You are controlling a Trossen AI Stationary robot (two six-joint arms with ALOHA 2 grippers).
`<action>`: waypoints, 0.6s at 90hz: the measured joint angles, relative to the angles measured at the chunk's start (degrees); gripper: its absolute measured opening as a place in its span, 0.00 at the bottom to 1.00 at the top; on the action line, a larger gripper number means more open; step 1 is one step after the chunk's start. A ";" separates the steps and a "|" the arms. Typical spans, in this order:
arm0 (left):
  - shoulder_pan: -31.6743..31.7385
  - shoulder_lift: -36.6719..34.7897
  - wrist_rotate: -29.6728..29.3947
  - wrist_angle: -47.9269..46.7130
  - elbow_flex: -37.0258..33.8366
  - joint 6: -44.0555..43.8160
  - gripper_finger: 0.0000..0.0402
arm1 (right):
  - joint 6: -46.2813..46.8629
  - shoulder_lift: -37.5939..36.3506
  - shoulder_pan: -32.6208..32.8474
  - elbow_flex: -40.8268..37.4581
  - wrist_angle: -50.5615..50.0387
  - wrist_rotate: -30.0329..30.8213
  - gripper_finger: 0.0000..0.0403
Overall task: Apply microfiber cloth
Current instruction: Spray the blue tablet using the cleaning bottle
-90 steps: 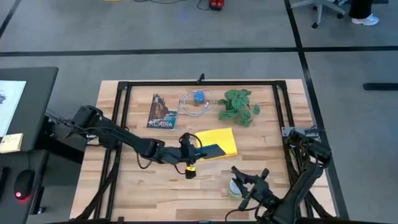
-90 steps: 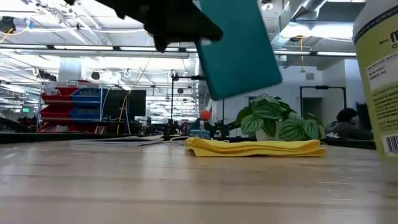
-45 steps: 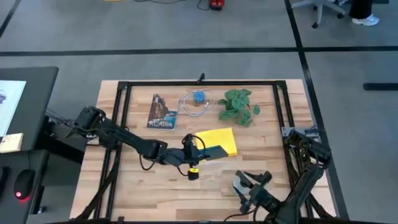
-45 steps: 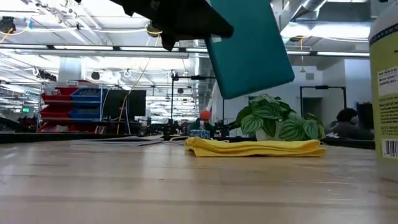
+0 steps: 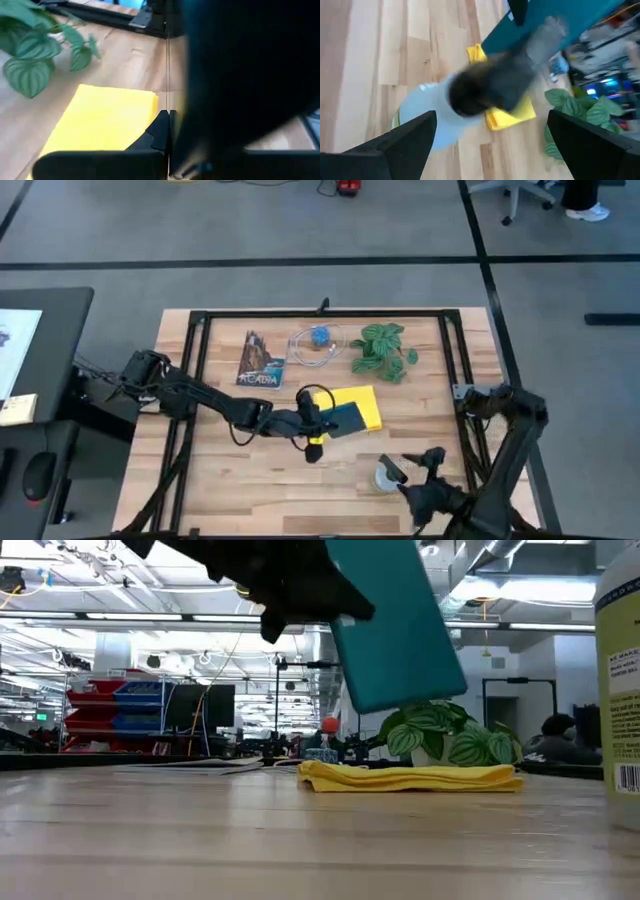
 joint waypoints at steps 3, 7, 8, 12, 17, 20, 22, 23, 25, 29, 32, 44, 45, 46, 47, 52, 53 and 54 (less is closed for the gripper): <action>0.16 0.00 0.20 -0.01 0.00 -0.08 0.02 | -0.25 -2.71 0.32 -2.07 1.87 -0.68 0.91; 0.35 0.00 0.37 0.03 0.00 -0.09 0.02 | -1.09 -6.62 0.64 -5.61 5.81 -1.38 0.91; 0.38 0.00 0.37 0.02 0.00 -0.09 0.02 | -1.53 -7.70 0.72 -6.59 7.09 -1.49 0.91; 0.39 0.00 0.53 -0.01 0.00 -0.11 0.02 | -3.90 -11.97 1.01 -10.92 13.19 -2.29 0.91; 0.43 -0.01 0.50 0.01 0.00 -0.11 0.02 | -7.26 -17.14 1.03 -17.02 22.29 -3.27 0.91; 0.44 -0.02 0.49 0.01 0.00 -0.11 0.02 | -9.29 -20.06 0.71 -20.97 27.77 -3.58 0.91; 0.45 -0.02 0.44 0.03 0.00 -0.11 0.02 | -10.91 -21.83 0.35 -23.63 31.52 -3.66 0.91; 0.46 -0.02 0.42 0.03 0.00 -0.11 0.02 | -11.78 -22.70 0.18 -24.90 33.34 -3.74 0.91; 0.45 -0.02 0.36 0.01 0.00 -0.11 0.02 | -13.48 -24.31 -0.29 -27.36 36.73 -3.86 0.91; 0.44 -0.02 0.39 0.00 0.00 -0.11 0.02 | -16.83 -27.38 -1.35 -32.17 43.37 -3.92 0.91; 0.44 -0.02 0.53 -0.03 0.00 -0.11 0.02 | -19.22 -29.35 -2.17 -35.37 47.98 -3.96 0.91; 0.68 -0.02 2.93 -0.03 0.00 -0.17 0.02 | -28.08 -34.65 -6.17 -45.18 61.98 -5.77 0.91; 0.72 -0.02 3.19 -0.04 0.00 -0.29 0.02 | -28.83 -34.93 -6.52 -45.75 62.89 -6.12 0.91; 0.76 -0.02 3.45 -0.06 0.00 -0.51 0.02 | -29.56 -35.18 -6.85 -46.26 63.86 -6.49 0.91; 0.81 -0.02 3.64 -0.11 0.00 -0.78 0.02 | -30.29 -35.39 -7.16 -46.70 64.91 -6.88 0.91; 1.20 -0.02 4.08 -0.39 0.00 -2.66 0.02 | -34.20 -36.29 -8.77 -48.64 69.93 -8.66 0.91; 1.31 -0.02 4.09 -0.44 0.00 -2.97 0.02 | -34.93 -36.40 -9.05 -48.95 70.81 -9.04 0.91; 1.42 -0.02 4.09 -0.48 0.00 -3.24 0.02 | -35.68 -36.48 -9.34 -49.23 71.63 -9.42 0.91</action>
